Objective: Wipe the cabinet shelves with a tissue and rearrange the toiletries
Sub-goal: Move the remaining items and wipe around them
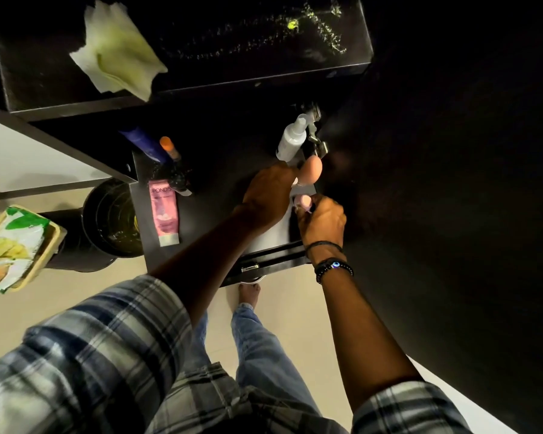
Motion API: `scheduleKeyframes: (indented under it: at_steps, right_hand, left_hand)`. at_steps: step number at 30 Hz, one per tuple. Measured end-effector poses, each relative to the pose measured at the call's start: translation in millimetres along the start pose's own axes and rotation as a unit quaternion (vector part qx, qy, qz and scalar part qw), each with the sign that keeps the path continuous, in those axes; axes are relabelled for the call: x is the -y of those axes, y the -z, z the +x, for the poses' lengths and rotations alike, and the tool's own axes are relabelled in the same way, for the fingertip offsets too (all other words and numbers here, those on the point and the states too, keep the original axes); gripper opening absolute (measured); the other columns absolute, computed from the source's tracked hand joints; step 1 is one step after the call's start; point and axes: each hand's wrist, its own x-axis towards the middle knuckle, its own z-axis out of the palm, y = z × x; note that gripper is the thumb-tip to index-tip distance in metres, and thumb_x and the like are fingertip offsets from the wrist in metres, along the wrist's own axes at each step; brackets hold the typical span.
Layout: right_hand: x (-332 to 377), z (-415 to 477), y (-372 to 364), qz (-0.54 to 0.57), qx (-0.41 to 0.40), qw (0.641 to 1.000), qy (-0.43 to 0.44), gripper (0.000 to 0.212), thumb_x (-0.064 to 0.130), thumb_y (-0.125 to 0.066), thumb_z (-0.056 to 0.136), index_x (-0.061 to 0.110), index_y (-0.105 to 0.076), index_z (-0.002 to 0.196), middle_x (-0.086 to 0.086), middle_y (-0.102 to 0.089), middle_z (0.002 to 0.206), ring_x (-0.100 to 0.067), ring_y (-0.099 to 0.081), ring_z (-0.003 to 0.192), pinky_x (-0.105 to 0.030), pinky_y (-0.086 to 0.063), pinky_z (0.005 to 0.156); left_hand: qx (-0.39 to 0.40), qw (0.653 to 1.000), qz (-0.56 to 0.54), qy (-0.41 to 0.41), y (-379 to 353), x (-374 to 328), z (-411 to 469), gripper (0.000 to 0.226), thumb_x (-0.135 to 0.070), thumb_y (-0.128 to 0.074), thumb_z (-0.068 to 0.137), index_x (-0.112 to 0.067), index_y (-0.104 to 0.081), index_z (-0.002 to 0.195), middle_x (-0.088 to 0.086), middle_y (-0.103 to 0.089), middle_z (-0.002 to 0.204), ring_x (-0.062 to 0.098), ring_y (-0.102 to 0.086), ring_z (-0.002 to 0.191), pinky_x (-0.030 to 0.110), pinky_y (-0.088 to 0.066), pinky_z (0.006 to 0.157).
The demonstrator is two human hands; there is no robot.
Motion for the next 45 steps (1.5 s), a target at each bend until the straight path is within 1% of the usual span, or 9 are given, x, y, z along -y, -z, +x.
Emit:
scheduleKeyframes:
  at_steps: [9, 13, 17, 21, 26, 30, 37, 41, 45]
  right_hand:
    - [2, -8, 4, -0.021, -0.027, 0.998, 0.047, 0.023, 0.018, -0.067, 0.082, 0.01, -0.065, 0.103, -0.012, -0.066, 0.104, -0.03, -0.063, 0.095, -0.036, -0.051, 0.082]
    - [6, -17, 9, -0.014, -0.057, 0.995, 0.078, 0.029, 0.015, -0.067, 0.081, 0.01, -0.063, 0.109, -0.012, -0.061, 0.118, -0.03, -0.059, 0.106, -0.037, -0.05, 0.09]
    - [16, -29, 12, -0.047, -0.076, 0.991, 0.097, 0.044, 0.017, -0.065, 0.085, 0.012, -0.055, 0.128, -0.011, -0.047, 0.139, -0.027, -0.042, 0.129, -0.033, -0.043, 0.1]
    - [41, -42, 4, 0.002, -0.077, 0.982, 0.17, 0.043, 0.013, -0.068, 0.082, 0.009, -0.058, 0.123, -0.01, -0.057, 0.127, -0.028, -0.05, 0.118, -0.036, -0.044, 0.102]
    - [84, -47, -30, -0.012, 0.033, 0.97, 0.239, 0.048, 0.019, -0.07, 0.082, 0.007, -0.057, 0.126, -0.014, -0.06, 0.125, -0.03, -0.054, 0.117, -0.029, -0.038, 0.101]
    - [112, -48, -54, 0.002, 0.134, 0.966, 0.222, 0.061, 0.027, -0.067, 0.086, 0.013, -0.042, 0.14, -0.01, -0.049, 0.139, -0.026, -0.044, 0.129, -0.031, -0.035, 0.106]
    - [139, -41, -78, 0.0, 0.165, 0.95, 0.267, 0.073, 0.019, -0.066, 0.086, 0.023, -0.027, 0.148, -0.009, -0.043, 0.143, -0.028, -0.039, 0.132, -0.039, -0.039, 0.104]
    - [140, -35, -88, -0.03, 0.149, 0.944, 0.293, 0.056, 0.015, -0.059, 0.09, 0.022, -0.04, 0.142, -0.009, -0.052, 0.135, -0.028, -0.046, 0.125, -0.038, -0.045, 0.101]
    - [135, -31, -86, -0.012, 0.136, 0.949, 0.285, 0.039, 0.019, -0.058, 0.092, 0.014, -0.052, 0.13, -0.012, -0.061, 0.123, -0.029, -0.056, 0.114, -0.04, -0.049, 0.095]
  left_hand:
    - [-0.056, 0.998, -0.001, -0.016, 9, 1, -14, 0.044, 0.007, -0.051, 0.082, -0.002, -0.054, 0.126, 0.019, -0.06, 0.121, 0.035, -0.058, 0.111, 0.038, -0.045, 0.092]
    - [-0.113, 0.992, 0.017, -0.058, 19, 7, -35, 0.035, 0.01, -0.06, 0.066, 0.001, -0.066, 0.1, 0.02, -0.069, 0.085, 0.036, -0.068, 0.071, 0.033, -0.055, 0.059]
    - [-0.095, 0.995, 0.024, 0.007, 32, 24, -57, 0.027, 0.0, -0.055, 0.086, -0.005, -0.064, 0.111, 0.017, -0.071, 0.095, 0.035, -0.068, 0.081, 0.037, -0.055, 0.068]
    - [-0.101, 0.988, -0.048, 0.11, 54, 42, -99, 0.025, -0.003, -0.051, 0.091, -0.003, -0.062, 0.113, 0.017, -0.07, 0.101, 0.027, -0.068, 0.088, 0.027, -0.052, 0.078]
    - [-0.117, 0.973, -0.052, 0.192, 69, 82, -135, 0.016, -0.006, -0.058, 0.087, -0.006, -0.061, 0.103, 0.015, -0.067, 0.094, 0.027, -0.066, 0.08, 0.044, -0.056, 0.07]
    - [-0.125, 0.956, -0.044, 0.261, 69, 117, -137, 0.025, -0.021, -0.063, 0.083, -0.01, -0.056, 0.104, 0.012, -0.066, 0.095, 0.028, -0.064, 0.08, 0.045, -0.055, 0.07]
    - [-0.101, 0.933, -0.036, 0.344, 63, 138, -125, 0.037, -0.039, -0.067, 0.081, -0.007, -0.055, 0.093, 0.01, -0.061, 0.085, 0.024, -0.056, 0.07, 0.034, -0.049, 0.063]
    - [-0.082, 0.926, -0.03, 0.368, 59, 139, -116, 0.043, -0.04, -0.068, 0.079, -0.006, -0.053, 0.1, 0.012, -0.06, 0.093, 0.029, -0.057, 0.08, 0.039, -0.051, 0.07]
    - [-0.084, 0.921, -0.07, 0.373, 60, 133, -108, 0.026, -0.023, -0.064, 0.083, -0.005, -0.056, 0.099, 0.015, -0.063, 0.094, 0.033, -0.06, 0.085, 0.044, -0.053, 0.075]
